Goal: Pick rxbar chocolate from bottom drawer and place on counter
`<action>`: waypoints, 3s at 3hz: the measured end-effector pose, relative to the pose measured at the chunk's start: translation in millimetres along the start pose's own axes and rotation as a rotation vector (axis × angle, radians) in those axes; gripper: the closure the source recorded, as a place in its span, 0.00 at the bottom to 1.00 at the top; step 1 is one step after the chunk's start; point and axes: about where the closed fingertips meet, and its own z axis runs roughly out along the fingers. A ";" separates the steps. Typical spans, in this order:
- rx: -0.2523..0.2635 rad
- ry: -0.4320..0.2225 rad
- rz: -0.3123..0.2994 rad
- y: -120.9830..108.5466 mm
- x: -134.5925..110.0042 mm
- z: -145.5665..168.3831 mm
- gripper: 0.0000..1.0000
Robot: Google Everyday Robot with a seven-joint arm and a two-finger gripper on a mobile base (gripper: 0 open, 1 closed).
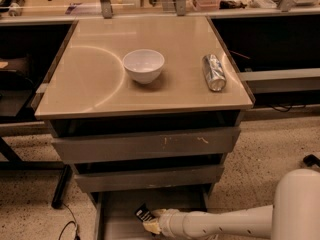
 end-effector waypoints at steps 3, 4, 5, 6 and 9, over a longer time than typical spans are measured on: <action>0.057 -0.006 -0.084 27.6 -72.3 -56.7 1.00; 0.060 -0.005 -0.093 30.2 -87.9 -69.1 1.00; 0.069 -0.036 -0.126 42.7 -119.9 -101.2 1.00; 0.072 -0.089 -0.196 64.9 -158.5 -134.3 1.00; 0.021 -0.207 -0.323 111.1 -225.7 -169.0 1.00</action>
Offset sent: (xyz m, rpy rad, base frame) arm 0.0009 0.0162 0.1520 -0.0849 -0.1489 0.0237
